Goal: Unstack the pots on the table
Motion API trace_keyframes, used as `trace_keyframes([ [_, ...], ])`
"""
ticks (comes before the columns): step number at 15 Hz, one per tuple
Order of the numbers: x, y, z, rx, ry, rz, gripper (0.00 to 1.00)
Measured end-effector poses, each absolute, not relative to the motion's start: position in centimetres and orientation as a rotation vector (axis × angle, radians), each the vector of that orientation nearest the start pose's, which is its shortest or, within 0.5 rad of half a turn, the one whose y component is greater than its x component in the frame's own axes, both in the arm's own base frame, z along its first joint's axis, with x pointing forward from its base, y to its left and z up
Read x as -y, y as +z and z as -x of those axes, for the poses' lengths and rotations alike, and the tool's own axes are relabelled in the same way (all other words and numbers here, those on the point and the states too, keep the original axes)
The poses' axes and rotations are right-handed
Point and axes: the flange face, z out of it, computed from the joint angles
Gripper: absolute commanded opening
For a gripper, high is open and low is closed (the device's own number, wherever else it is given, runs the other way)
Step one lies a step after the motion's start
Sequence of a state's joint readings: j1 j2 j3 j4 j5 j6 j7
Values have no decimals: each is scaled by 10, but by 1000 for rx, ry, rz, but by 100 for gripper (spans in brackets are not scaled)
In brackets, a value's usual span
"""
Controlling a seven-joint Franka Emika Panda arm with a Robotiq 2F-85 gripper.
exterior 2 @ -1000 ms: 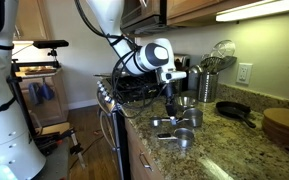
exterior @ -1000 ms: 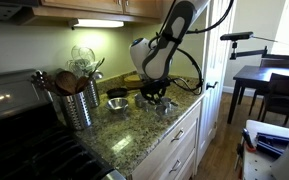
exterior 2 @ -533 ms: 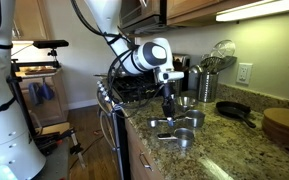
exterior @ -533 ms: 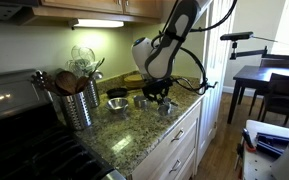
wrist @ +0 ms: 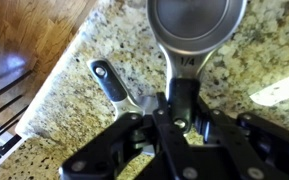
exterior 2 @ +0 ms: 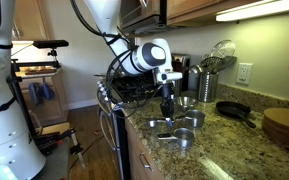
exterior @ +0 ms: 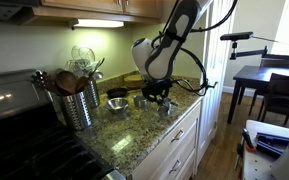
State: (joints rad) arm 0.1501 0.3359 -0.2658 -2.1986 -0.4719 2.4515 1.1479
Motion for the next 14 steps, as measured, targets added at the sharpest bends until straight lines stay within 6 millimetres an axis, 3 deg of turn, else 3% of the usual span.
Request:
trace_keyframes([
  [14,64,220,-545,-1489,-199,3161,12],
])
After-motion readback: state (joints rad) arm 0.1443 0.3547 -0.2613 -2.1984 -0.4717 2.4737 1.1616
